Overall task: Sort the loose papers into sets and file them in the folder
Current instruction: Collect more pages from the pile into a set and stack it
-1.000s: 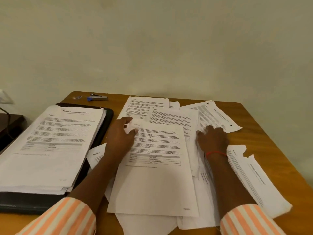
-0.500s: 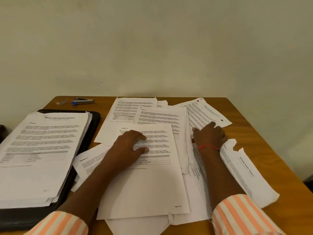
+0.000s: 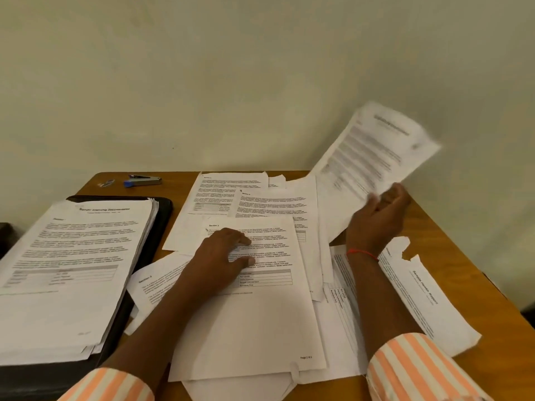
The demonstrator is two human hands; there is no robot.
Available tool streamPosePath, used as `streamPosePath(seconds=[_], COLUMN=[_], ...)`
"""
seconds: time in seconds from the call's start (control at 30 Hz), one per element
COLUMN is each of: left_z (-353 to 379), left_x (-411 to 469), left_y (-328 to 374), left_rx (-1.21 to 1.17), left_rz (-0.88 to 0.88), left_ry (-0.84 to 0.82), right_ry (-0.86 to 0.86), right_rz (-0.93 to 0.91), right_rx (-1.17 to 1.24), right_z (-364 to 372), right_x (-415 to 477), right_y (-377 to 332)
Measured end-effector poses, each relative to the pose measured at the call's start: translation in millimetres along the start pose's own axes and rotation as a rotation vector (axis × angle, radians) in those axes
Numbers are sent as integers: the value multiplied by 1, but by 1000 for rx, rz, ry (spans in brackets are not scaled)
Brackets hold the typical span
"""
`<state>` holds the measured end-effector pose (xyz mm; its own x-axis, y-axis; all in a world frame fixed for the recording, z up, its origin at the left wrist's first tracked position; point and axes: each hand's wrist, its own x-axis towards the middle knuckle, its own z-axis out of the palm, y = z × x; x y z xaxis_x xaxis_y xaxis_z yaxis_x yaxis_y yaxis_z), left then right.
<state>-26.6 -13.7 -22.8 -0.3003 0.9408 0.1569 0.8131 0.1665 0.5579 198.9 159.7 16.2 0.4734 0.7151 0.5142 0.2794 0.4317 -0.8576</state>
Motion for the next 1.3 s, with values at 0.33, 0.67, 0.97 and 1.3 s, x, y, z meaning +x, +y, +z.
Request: streamPosePath(seconds=[0.33,0.67,0.97,1.3], left_z=[-19,-28,-46,-34], left_x=[-6,-5,-1,-1], left_y=[7,3,-8,-12], left_rx=[-236,-590,-1287,-1010], left_rz=[-58,-154,-333,-369], left_ry=[222,364,248,356], right_ry=[85,-800,-1169,-1205], right_rz=[323,497,193,330], right_rx=[598,445,199,277], right_z=[-8,-7,-1,-1], right_x=[17,-13,-45,-48], right_y=[-10,-8,-1,-5])
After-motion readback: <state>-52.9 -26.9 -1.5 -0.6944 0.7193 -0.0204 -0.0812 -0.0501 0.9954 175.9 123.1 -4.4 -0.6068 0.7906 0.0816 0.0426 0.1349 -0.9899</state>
